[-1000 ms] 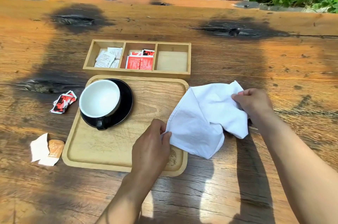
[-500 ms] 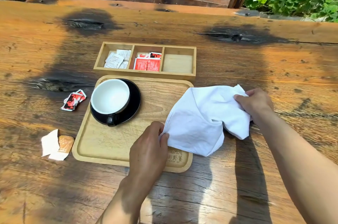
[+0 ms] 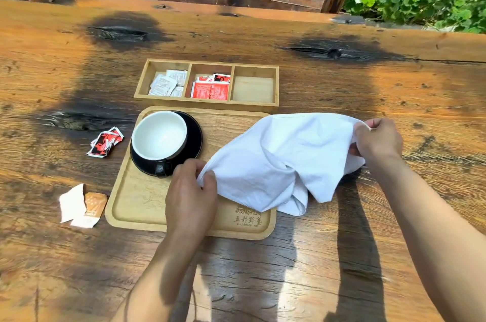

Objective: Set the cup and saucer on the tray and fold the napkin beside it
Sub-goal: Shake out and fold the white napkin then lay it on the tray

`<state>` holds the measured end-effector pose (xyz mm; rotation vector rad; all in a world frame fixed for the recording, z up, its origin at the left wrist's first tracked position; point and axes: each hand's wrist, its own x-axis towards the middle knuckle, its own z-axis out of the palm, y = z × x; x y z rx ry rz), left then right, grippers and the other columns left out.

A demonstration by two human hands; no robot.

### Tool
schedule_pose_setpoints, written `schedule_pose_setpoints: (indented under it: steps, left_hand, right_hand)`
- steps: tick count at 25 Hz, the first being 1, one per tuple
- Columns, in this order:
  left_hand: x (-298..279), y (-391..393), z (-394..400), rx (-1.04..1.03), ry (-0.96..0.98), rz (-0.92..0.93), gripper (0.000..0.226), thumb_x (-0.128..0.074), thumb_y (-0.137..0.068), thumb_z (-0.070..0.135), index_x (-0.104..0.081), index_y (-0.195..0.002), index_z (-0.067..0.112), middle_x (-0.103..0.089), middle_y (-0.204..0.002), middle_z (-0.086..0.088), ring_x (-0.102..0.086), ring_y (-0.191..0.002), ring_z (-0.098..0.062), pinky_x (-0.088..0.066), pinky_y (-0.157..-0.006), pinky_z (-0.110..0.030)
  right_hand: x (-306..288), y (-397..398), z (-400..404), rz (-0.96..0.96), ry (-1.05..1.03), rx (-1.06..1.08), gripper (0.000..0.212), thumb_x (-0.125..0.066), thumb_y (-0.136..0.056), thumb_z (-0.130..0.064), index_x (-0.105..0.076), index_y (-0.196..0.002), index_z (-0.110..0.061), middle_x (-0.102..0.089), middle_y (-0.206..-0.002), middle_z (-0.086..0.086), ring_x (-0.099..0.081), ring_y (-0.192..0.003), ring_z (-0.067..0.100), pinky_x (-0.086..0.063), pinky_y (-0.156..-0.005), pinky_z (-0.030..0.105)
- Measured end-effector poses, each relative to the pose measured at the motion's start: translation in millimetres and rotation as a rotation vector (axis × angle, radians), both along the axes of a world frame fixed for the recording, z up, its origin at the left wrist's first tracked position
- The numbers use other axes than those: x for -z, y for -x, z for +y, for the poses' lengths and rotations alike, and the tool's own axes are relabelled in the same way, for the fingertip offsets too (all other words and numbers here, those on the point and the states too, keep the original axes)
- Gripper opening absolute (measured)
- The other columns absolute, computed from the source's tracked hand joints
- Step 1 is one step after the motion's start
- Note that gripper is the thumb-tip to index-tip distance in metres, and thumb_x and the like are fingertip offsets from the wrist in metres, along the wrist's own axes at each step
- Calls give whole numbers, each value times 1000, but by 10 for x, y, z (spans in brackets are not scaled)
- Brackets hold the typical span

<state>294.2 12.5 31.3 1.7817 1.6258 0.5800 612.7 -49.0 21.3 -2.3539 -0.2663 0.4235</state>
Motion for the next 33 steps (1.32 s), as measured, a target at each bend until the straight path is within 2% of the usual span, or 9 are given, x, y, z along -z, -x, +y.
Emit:
schedule_pose_setpoints:
  steps: [3, 5, 7, 10, 16, 21, 26, 30, 33]
  left_hand:
    - [-101, 74, 94, -46, 60, -110, 6, -53, -88, 21, -58, -91, 22, -66, -90, -1, -65, -78, -26, -50, -70, -37]
    - [-187, 142, 133, -86, 118, -180, 4, -53, -88, 24, -56, -86, 26, -67, -85, 1, -68, -58, -20, -49, -58, -33]
    - [-270, 233, 167, -119, 150, -246, 2, -54, -89, 25, -56, -88, 26, -68, -88, 1, -67, -46, -14, -49, -59, -33]
    - [-439, 397, 243, -161, 158, -398, 4, -54, -90, 18, -58, -93, 19, -66, -93, -5, -68, -49, -14, -59, -67, -40]
    - [-1011, 871, 528, -194, 79, -640, 6, -61, -90, 16, -56, -88, 19, -62, -90, -9, -65, -51, -3, -55, -46, -21]
    - [-1610, 1217, 830, -113, 42, -751, 5, -65, -89, 22, -62, -85, 24, -68, -91, -9, -65, -70, -23, -57, -54, -31]
    - [-2224, 1421, 1120, -35, -63, -828, 10, -64, -90, 21, -67, -81, 22, -62, -78, 4, -59, -56, -5, -55, -50, -20]
    - [-2595, 1472, 1299, -20, -96, -907, 9, -58, -94, 19, -62, -96, 12, -61, -85, 2, -63, -70, -7, -61, -60, -23]
    - [-2765, 1468, 1380, 26, -166, -916, 10, -59, -93, 17, -62, -84, 20, -63, -80, 5, -66, -68, -1, -59, -64, -20]
  right_hand:
    - [-174, 36, -95, -1, -123, -35, 10, -63, -80, -23, -59, -88, -22, -65, -74, -1, -64, -47, 7, -56, -63, 34]
    - [-302, 75, -176, 31, -185, -46, 11, -66, -77, -22, -65, -88, -24, -69, -77, 4, -69, -57, 19, -59, -73, 41]
    - [-456, 151, -269, 70, -241, -35, 7, -66, -75, -22, -69, -82, -22, -71, -76, 6, -72, -66, 27, -60, -74, 42]
    - [-715, 281, -402, 77, -271, 1, 10, -66, -74, -27, -71, -78, -20, -72, -79, 8, -68, -67, 26, -56, -67, 37]
    - [-1511, 660, -629, 123, -434, 52, 12, -68, -80, -25, -64, -70, -21, -59, -68, 6, -48, -56, 18, -31, -48, 26]
    - [-2182, 955, -709, 272, -608, 58, 9, -70, -83, -24, -63, -80, -20, -67, -77, 5, -61, -43, 12, -34, -33, 15]
    - [-2706, 1142, -712, 378, -791, 28, 8, -71, -82, -26, -66, -88, -23, -75, -75, 0, -73, -60, 18, -53, -45, 22]
    - [-2951, 1218, -649, 350, -832, -41, 6, -69, -84, -24, -66, -85, -19, -75, -80, 6, -74, -66, 19, -58, -52, 24]
    - [-3030, 1254, -573, 303, -868, -67, 10, -66, -86, -24, -65, -79, -19, -75, -68, 3, -73, -62, 16, -58, -54, 23]
